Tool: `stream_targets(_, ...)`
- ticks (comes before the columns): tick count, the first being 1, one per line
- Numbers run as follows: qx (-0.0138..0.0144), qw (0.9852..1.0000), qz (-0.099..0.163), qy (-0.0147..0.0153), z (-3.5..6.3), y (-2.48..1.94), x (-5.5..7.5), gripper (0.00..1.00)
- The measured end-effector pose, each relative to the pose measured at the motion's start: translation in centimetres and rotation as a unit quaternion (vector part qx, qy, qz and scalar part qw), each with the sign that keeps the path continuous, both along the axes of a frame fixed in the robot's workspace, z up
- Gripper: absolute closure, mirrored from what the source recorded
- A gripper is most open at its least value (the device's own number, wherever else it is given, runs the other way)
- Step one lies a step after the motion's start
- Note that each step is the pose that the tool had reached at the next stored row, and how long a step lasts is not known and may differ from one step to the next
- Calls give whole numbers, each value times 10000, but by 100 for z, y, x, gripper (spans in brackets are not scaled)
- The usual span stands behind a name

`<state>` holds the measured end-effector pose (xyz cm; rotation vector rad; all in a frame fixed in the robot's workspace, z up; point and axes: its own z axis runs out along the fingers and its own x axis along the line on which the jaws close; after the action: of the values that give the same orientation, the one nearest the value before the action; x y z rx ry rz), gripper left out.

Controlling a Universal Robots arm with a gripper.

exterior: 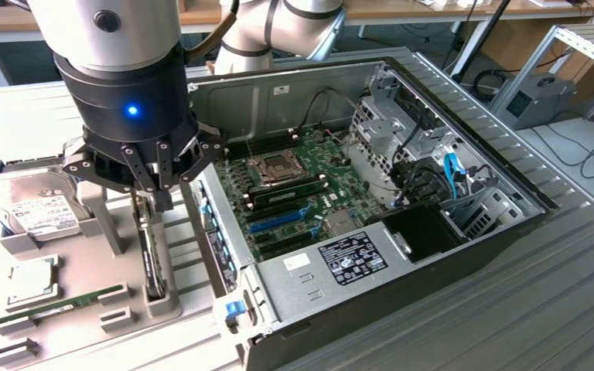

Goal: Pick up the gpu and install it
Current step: 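Reach for the gpu, then pick up the gpu and move the gpu toward the slot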

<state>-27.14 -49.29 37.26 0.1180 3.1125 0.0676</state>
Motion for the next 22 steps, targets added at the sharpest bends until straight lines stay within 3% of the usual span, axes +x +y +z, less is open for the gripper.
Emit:
stream_targets(7, 0, 10000, 0, 0, 0, 0, 0, 89)
stream_targets(13, 0, 10000, 0, 0, 0, 0, 0, 58)
stream_targets(22, 0, 10000, 0, 0, -12, 0, -20, 58)
